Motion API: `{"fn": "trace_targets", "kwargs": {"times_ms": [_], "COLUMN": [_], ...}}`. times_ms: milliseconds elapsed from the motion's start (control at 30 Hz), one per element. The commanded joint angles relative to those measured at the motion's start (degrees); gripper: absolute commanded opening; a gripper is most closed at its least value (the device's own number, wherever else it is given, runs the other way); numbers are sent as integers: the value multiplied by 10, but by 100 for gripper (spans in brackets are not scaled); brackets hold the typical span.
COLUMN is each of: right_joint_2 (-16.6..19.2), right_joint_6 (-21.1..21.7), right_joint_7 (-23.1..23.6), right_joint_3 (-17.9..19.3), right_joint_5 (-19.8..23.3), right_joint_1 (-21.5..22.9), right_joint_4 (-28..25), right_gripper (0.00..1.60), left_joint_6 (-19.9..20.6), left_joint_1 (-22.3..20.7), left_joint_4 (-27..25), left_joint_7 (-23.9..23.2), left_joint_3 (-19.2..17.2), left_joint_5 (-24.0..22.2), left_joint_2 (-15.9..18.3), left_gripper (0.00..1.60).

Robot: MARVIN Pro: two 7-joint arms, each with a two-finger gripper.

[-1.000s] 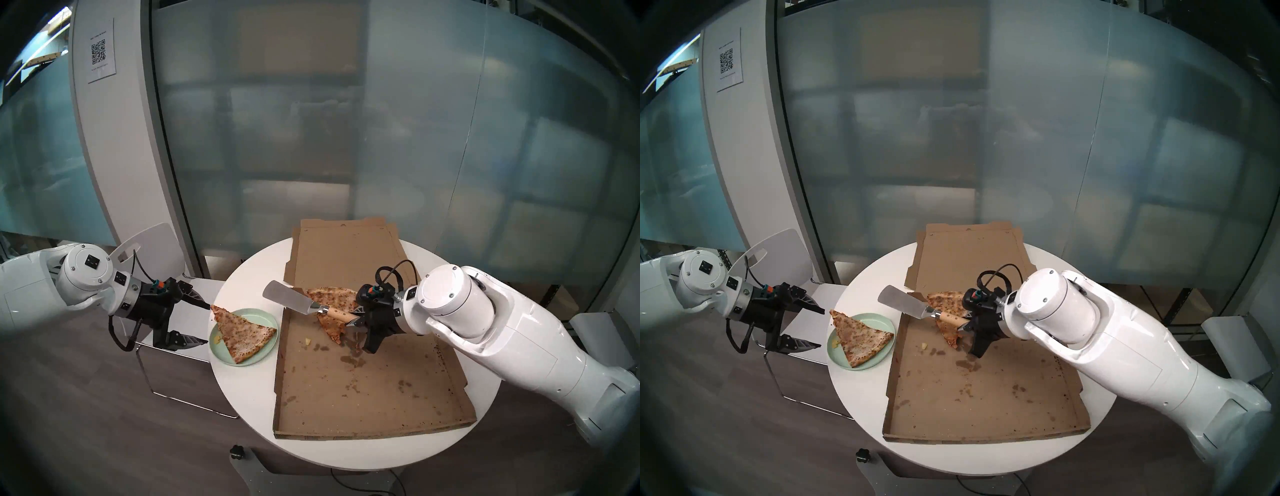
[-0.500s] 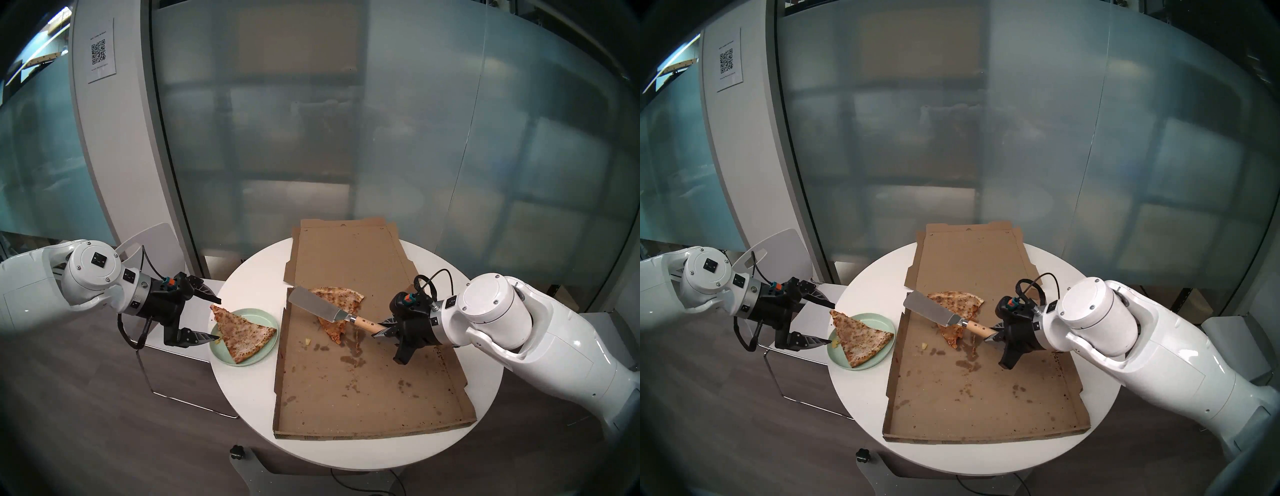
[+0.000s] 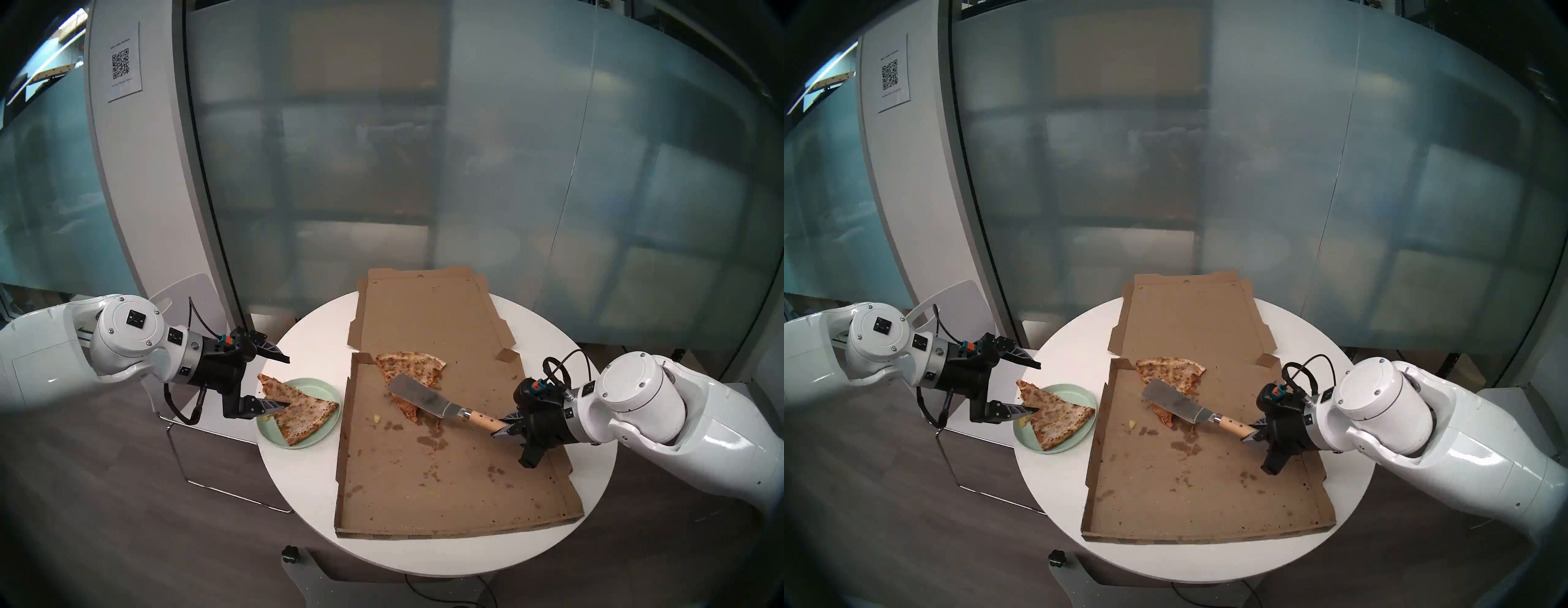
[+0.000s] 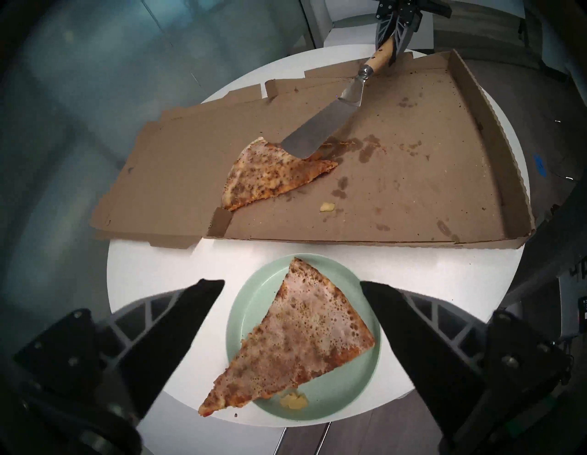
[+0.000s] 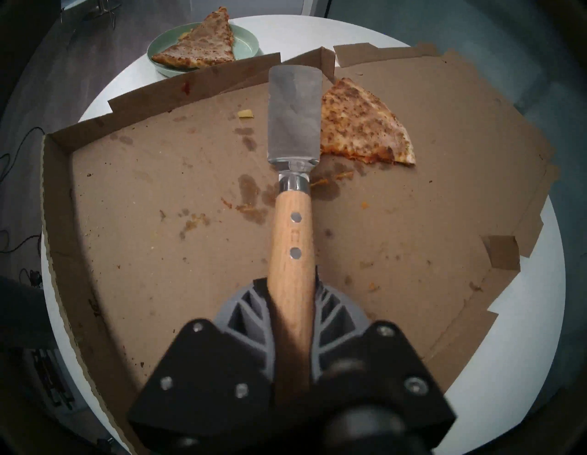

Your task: Put pizza slice onto the plate

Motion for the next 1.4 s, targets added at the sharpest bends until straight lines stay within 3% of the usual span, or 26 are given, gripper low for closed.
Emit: {"fn": "trace_targets", "kwargs": {"times_ms": [0, 500, 1233, 1333, 1367], "right_joint_2": [66, 100, 116, 117, 117], "right_joint_6": [-22, -55, -141, -149, -152], "right_joint_7": [-17, -49, -90, -95, -96], "right_joint_3": [42, 86, 164, 177, 181], "right_joint_5": [37, 88, 133, 137, 138], "right_joint_1": [-70, -175, -297, -312, -317], "right_joint_4": [2, 45, 52, 53, 52], "right_gripper": [0, 0, 0, 47, 47], "left_joint_6": [-1, 1, 5, 6, 6], "left_joint_1": [-3, -2, -5, -5, -5], "left_joint_4": [-9, -18, -21, -20, -20], "left_joint_7": [22, 47, 58, 59, 58], "left_joint_3": [-6, -1, 3, 4, 4], "left_joint_5": [-10, -15, -15, -15, -15], "left_joint_2": [-14, -31, -39, -39, -39], "left_gripper": [160, 160, 160, 160, 160]}}
